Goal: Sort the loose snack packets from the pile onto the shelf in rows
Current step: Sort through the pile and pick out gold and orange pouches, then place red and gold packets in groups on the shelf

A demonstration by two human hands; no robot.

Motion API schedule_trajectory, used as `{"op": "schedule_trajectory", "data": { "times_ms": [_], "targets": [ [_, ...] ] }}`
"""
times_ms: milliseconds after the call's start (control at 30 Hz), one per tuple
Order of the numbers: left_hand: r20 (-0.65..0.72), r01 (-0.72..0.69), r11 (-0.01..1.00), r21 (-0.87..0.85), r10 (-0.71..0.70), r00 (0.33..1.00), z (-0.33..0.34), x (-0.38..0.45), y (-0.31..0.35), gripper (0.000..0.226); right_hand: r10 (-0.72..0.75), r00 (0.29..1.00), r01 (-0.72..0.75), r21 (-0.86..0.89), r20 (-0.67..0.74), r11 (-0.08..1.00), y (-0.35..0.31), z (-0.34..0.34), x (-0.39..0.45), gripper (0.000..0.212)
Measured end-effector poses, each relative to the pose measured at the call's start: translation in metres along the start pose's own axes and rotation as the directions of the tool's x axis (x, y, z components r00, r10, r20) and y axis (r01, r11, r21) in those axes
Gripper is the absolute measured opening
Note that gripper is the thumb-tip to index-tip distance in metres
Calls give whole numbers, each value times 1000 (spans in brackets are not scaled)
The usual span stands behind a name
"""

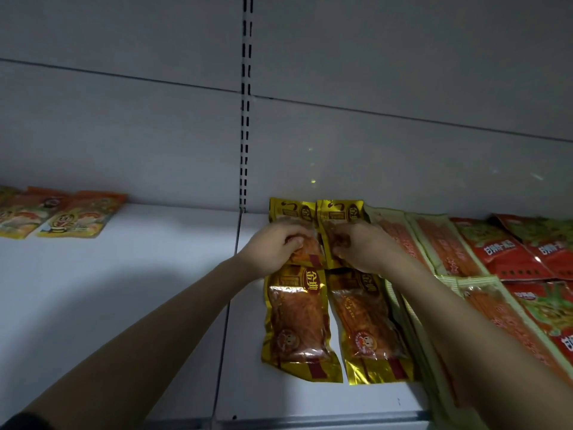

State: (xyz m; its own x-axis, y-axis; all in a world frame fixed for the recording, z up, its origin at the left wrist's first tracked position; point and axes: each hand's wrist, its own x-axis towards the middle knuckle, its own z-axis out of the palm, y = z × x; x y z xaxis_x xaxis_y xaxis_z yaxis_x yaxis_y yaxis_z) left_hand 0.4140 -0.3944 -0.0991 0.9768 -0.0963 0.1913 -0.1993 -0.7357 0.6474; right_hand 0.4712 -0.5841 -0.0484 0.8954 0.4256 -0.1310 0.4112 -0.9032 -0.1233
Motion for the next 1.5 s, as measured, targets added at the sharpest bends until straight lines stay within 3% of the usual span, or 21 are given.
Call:
{"op": "schedule_trajectory", "data": {
  "times_ms": [67, 233, 367, 433, 567, 800, 933, 1033, 1167, 1333, 1433, 1500],
  "targets": [
    [10, -3, 1000, 8, 2, 1000, -2, 0, -1, 32, -3, 1000, 3, 14, -18, 1000, -1, -2, -4, 37],
    [-115, 22, 995, 97, -11, 993, -14, -15, 19, 40, -58, 977, 76, 82, -204, 994, -10, -19, -36, 33],
    [-191, 143, 972, 185, -107, 976, -38, -49, 56, 57, -129, 971, 165, 172, -201, 971, -29, -43, -71, 24],
    [-221, 240, 943, 230, -190, 957, -49, -76, 71, 46, -179, 960, 223, 206, -214, 953, -41, -48, -87, 21],
    [-341, 423, 861, 283, -322, 883, -67, -151, 86, 37, -270, 929, 342, 304, -254, 889, -87, -35, -112, 23],
    [-534, 693, 683, 230, -507, 677, -121, -284, 79, 38, -525, 838, 537, 406, -152, 739, -211, 2, -167, 24],
    [-578, 740, 653, 163, -544, 608, -147, -328, 58, 38, -591, 796, 591, 366, -126, 718, -264, 13, -186, 23],
    [-578, 745, 650, 147, -555, 598, -163, -358, 30, 39, -616, 780, 613, 342, -114, 712, -309, 20, -186, 21],
    [-572, 764, 631, 134, -581, 580, -200, -412, -22, 37, -641, 762, 629, 346, -96, 696, -400, 45, -182, 20],
    [-593, 813, 574, 94, -624, 509, -271, -496, -95, 35, -701, 712, 659, 388, -47, 644, -539, 82, -194, 21],
    [-603, 827, 559, 55, -642, 474, -305, -527, -129, 32, -704, 711, 635, 432, -1, 641, -589, 96, -196, 22],
    [-594, 817, 575, 45, -642, 485, -320, -535, -147, 31, -694, 720, 610, 450, 29, 652, -608, 101, -188, 20]
  ]
}}
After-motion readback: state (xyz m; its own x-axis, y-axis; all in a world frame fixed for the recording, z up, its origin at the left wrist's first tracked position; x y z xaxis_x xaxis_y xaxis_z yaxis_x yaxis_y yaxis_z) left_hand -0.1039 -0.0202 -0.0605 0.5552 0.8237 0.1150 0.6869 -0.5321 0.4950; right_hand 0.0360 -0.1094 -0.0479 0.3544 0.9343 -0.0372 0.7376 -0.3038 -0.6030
